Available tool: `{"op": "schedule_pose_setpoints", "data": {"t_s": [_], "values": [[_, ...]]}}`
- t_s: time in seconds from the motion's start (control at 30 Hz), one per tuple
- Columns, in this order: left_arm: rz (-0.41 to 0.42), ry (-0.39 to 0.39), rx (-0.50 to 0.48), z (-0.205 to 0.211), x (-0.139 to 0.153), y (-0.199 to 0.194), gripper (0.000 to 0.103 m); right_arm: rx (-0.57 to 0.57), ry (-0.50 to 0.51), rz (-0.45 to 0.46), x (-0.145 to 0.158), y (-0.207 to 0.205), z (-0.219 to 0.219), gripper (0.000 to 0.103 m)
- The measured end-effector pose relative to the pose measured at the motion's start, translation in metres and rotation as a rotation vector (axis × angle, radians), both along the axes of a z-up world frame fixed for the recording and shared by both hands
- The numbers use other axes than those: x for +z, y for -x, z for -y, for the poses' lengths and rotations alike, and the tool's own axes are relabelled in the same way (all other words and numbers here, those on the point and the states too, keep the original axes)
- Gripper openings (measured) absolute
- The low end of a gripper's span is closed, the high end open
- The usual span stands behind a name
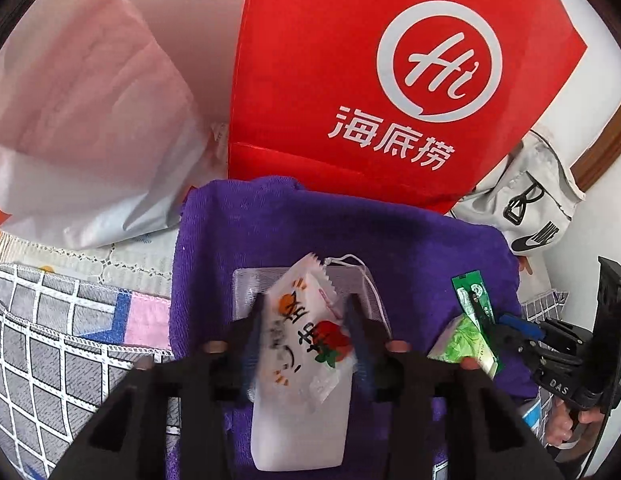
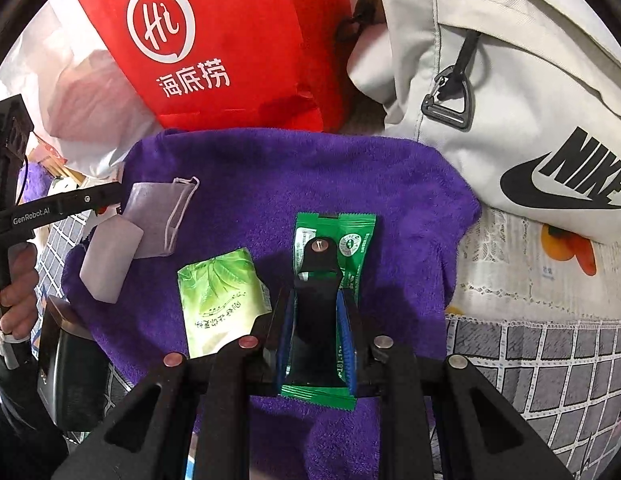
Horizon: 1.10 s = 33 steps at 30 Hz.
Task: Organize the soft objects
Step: 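Lower the left tool onto the towel and open it to release the packet, then move the right tool to the black watch strap while the left tool returns toward the yellow bag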
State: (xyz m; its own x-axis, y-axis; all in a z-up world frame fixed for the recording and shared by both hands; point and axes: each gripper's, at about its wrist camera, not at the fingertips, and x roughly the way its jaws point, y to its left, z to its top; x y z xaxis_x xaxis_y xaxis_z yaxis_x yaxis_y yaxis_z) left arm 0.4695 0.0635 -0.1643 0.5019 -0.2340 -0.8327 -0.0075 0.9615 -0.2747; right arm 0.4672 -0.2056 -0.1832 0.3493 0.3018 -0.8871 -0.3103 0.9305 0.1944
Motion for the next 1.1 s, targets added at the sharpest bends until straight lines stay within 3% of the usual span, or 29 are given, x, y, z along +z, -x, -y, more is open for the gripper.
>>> {"op": "schedule_pose_setpoints", "data": {"t_s": [0.1,0.37,0.53,0.67,0.8,1.0,1.1], "values": [[0.009,0.012,0.000,0.000,0.003,0.001,0.045,0.005,-0.004,0.016,0.003,0.001,-0.003,0.044],[0.020,0.006,-0.007,0.003,0.016,0.009,0.045,0.000,-0.017,0.082,0.024,0.009,-0.005,0.050],[0.048,-0.027,-0.034,0.010,0.041,0.026,0.045,-0.013,-0.037,0.148,0.051,0.024,-0.008,0.054],[0.097,-0.040,-0.031,0.013,0.065,0.055,0.045,-0.010,-0.055,0.187,0.073,0.045,-0.012,0.055],[0.124,-0.052,-0.042,0.015,0.086,0.088,0.045,-0.018,-0.046,0.198,0.091,0.076,-0.011,0.069],[0.185,-0.079,-0.042,0.021,0.106,0.149,0.045,-0.044,-0.111,0.155,0.095,0.128,-0.004,0.069],[0.189,-0.072,-0.044,0.023,0.106,0.180,0.045,-0.030,-0.102,0.154,0.096,0.159,-0.007,0.062]]}}
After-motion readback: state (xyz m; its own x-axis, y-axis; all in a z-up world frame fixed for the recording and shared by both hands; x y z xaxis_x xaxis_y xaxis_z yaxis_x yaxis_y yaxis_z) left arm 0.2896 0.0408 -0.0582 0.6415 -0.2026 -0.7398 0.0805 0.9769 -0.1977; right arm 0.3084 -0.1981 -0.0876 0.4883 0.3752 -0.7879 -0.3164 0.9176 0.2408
